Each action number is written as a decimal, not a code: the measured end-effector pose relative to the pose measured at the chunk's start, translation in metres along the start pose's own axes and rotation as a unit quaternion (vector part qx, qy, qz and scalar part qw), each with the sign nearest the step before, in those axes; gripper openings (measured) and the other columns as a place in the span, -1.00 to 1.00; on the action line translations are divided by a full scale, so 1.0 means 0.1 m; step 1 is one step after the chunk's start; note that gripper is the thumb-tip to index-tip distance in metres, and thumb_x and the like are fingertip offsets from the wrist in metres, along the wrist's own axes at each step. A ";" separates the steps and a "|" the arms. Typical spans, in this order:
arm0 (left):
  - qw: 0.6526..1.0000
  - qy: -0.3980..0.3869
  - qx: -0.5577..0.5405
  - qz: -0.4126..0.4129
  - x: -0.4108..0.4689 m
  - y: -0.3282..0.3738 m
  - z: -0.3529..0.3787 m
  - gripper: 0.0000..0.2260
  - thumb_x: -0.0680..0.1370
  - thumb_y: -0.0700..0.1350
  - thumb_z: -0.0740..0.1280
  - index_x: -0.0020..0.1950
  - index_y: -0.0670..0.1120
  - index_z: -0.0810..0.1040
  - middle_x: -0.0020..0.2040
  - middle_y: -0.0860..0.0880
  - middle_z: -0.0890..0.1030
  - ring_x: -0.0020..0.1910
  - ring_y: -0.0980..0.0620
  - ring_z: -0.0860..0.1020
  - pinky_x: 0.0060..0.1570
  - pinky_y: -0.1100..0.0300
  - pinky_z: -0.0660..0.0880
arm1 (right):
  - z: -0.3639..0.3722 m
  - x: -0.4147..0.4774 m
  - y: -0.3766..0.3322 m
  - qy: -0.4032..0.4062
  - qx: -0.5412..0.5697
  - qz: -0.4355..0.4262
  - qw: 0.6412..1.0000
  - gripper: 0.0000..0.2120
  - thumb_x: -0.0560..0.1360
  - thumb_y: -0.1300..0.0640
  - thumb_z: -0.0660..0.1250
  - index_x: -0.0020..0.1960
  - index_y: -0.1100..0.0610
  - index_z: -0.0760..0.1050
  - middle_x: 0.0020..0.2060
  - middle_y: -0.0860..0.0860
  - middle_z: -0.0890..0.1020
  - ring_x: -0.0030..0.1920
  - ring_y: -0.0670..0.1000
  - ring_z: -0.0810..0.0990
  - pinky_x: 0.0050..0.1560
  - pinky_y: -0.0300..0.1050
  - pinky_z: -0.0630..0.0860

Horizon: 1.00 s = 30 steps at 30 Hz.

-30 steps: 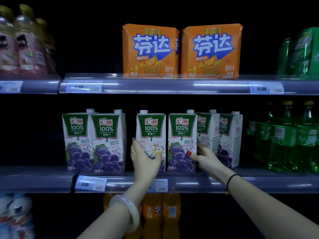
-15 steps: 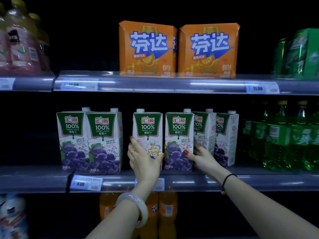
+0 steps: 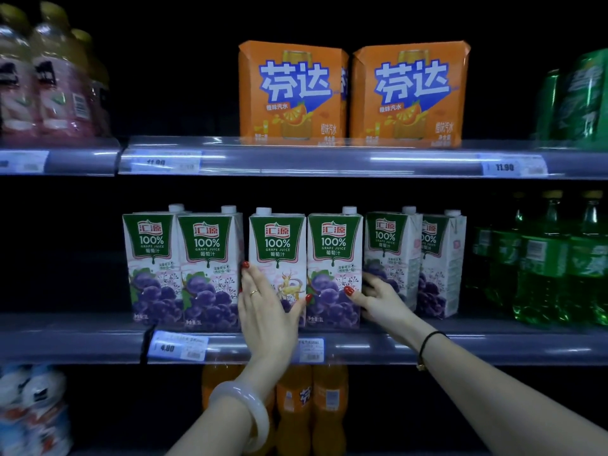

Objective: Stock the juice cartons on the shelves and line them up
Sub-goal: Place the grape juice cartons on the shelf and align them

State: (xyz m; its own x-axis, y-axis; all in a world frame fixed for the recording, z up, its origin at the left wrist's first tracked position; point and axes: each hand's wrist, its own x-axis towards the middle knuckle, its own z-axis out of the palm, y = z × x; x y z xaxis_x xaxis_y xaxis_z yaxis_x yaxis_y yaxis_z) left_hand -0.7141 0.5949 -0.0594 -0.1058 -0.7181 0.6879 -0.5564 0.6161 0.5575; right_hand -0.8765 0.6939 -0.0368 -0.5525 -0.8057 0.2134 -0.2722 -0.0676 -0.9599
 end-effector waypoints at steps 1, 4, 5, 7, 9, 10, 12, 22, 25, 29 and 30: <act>1.000 0.002 0.005 0.001 0.00 0.00 0.00 0.02 0.38 0.26 0.36 0.52 -0.16 -0.20 0.55 -0.16 0.03 0.52 -0.07 0.08 0.42 0.13 -0.03 | 0.01 -0.01 0.00 0.001 0.000 -0.002 1.000 -0.37 0.50 0.18 0.35 0.49 0.10 0.16 0.30 0.08 0.51 0.15 -0.02 0.55 0.16 -0.08 0.50; 1.000 0.006 0.021 -0.003 -0.01 0.01 -0.01 0.00 0.39 0.27 0.34 0.53 -0.16 -0.18 0.56 -0.14 0.01 0.53 -0.03 0.04 0.42 0.13 -0.07 | 0.03 -0.03 0.00 0.005 0.008 -0.002 1.000 -0.39 0.51 0.19 0.33 0.49 0.11 0.16 0.30 0.08 0.51 0.17 -0.02 0.54 0.16 -0.10 0.48; 1.000 0.006 0.026 -0.001 -0.02 0.02 0.00 -0.03 0.41 0.27 0.32 0.53 -0.15 -0.18 0.56 -0.13 -0.01 0.53 -0.03 0.01 0.43 0.11 -0.06 | 0.03 -0.03 0.00 0.006 0.008 -0.003 1.000 -0.39 0.51 0.20 0.33 0.49 0.10 0.16 0.30 0.07 0.51 0.18 -0.02 0.53 0.16 -0.11 0.47; 0.999 0.004 0.040 0.019 -0.07 0.02 0.01 -0.09 0.45 0.26 0.27 0.53 -0.12 -0.20 0.56 -0.10 -0.07 0.53 -0.02 -0.06 0.44 0.08 -0.09 | 0.05 -0.03 -0.01 0.005 0.007 -0.005 1.000 -0.39 0.52 0.20 0.33 0.49 0.10 0.15 0.30 0.06 0.51 0.17 -0.03 0.54 0.13 -0.14 0.48; 0.998 -0.009 0.037 0.042 -0.12 0.03 0.04 -0.15 0.49 0.23 0.23 0.52 -0.08 -0.23 0.56 -0.08 -0.10 0.52 0.00 -0.13 0.43 0.09 -0.14 | 0.10 -0.02 -0.01 0.001 0.008 -0.006 1.000 -0.39 0.52 0.19 0.32 0.50 0.09 0.15 0.30 0.06 0.51 0.18 -0.03 0.54 0.11 -0.15 0.50; 0.999 -0.016 0.025 0.043 -0.14 0.03 0.05 -0.16 0.50 0.22 0.22 0.50 -0.06 -0.27 0.56 -0.07 -0.12 0.51 0.02 -0.17 0.43 0.09 -0.15 | 0.13 -0.03 -0.01 -0.004 0.009 -0.007 1.000 -0.38 0.52 0.18 0.32 0.50 0.08 0.14 0.30 0.07 0.51 0.20 -0.01 0.54 0.14 -0.12 0.51; 0.999 -0.023 0.001 0.030 -0.15 0.05 0.05 -0.16 0.50 0.22 0.21 0.47 -0.04 -0.32 0.55 -0.07 -0.14 0.48 0.05 -0.22 0.43 0.09 -0.16 | 0.16 -0.03 -0.01 -0.009 0.007 -0.008 1.000 -0.37 0.52 0.16 0.32 0.50 0.09 0.12 0.32 0.07 0.49 0.25 0.00 0.51 0.22 -0.07 0.47; 0.987 -0.064 -0.079 0.127 -0.12 0.39 0.07 -0.19 0.48 0.28 0.23 0.54 0.03 -0.14 0.55 0.07 -0.19 0.49 0.11 -0.28 0.41 0.09 -0.21 | 0.01 -0.18 -0.11 0.045 -0.112 -0.041 0.992 -0.47 0.50 0.11 0.36 0.41 0.24 0.33 0.35 0.11 0.45 0.36 0.03 0.40 0.36 -0.05 0.35; 0.980 -0.060 -0.123 0.146 -0.17 0.58 0.08 -0.24 0.45 0.25 0.29 0.53 -0.02 0.09 0.56 0.04 -0.01 0.52 0.08 -0.12 0.45 0.03 -0.06 | -0.25 -0.28 -0.12 0.114 -0.099 -0.032 0.988 -0.56 0.47 0.16 0.40 0.29 0.29 0.44 0.18 0.15 0.57 0.13 0.03 0.56 0.08 -0.16 0.55; 0.954 -0.106 -0.210 0.183 -0.32 0.89 0.18 -0.28 0.47 0.13 0.36 0.52 -0.05 0.14 0.55 0.06 0.06 0.51 0.08 0.02 0.48 0.07 0.06 | -0.69 -0.42 -0.07 0.183 -0.087 -0.025 0.979 -0.63 0.44 0.18 0.43 0.19 0.30 0.49 -0.02 0.10 0.61 -0.07 -0.02 0.58 -0.15 -0.30 0.51; 0.948 -0.124 -0.231 0.180 -0.37 0.97 0.22 -0.28 0.47 0.12 0.36 0.52 -0.04 0.12 0.55 0.08 0.05 0.51 0.09 0.02 0.47 0.08 0.08 | -0.80 -0.44 -0.06 0.200 -0.089 -0.024 0.976 -0.62 0.43 0.16 0.45 0.18 0.29 0.50 0.00 0.11 0.62 -0.03 0.02 0.58 -0.06 -0.18 0.54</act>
State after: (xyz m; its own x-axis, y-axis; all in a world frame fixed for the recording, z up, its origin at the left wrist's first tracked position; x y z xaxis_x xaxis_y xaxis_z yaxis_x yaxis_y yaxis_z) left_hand -0.7826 0.6739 -0.0411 -0.4421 -0.4532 0.7741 -0.0325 0.8705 0.4910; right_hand -0.9136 0.7763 -0.0257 -0.7897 -0.5078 0.3444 -0.4169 0.0323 -0.9084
